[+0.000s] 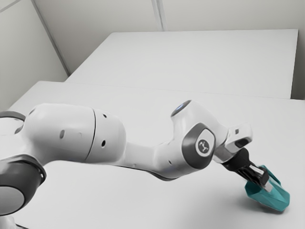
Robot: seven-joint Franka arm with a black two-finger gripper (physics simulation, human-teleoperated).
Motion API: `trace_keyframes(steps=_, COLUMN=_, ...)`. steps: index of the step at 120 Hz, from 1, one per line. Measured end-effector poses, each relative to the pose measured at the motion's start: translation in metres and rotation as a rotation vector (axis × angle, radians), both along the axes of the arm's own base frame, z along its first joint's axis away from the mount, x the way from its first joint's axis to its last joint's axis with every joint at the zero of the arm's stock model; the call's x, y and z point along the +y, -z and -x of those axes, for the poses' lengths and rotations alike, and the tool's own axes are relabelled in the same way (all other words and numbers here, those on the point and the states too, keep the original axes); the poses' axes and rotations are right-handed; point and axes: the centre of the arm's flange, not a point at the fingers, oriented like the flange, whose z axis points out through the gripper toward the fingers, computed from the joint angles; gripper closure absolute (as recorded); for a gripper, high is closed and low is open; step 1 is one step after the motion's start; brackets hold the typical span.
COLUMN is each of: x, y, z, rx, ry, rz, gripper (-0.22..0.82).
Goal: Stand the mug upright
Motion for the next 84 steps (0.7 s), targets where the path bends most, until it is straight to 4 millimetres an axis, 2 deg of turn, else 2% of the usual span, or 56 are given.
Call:
trace_keyframes(steps=32, x=-0.003, y=-0.018, z=-0.002, rx=-0.038, ry=0.003, rz=-0.009, gripper=0.78)
trace_keyframes(steps=42, x=0.003, y=-0.033, z=-0.005, rx=-0.058, ry=-0.005, rz=-0.006, gripper=0.78)
trace_keyframes(steps=65, x=0.041, y=-0.054, z=-0.032, rx=-0.112, ry=-0.056, rz=-0.039, gripper=0.79)
trace_keyframes(steps=84, x=0.096, y=-0.077, z=-0.074, rx=-0.231, ry=-0.085, rz=-0.151, gripper=0.79)
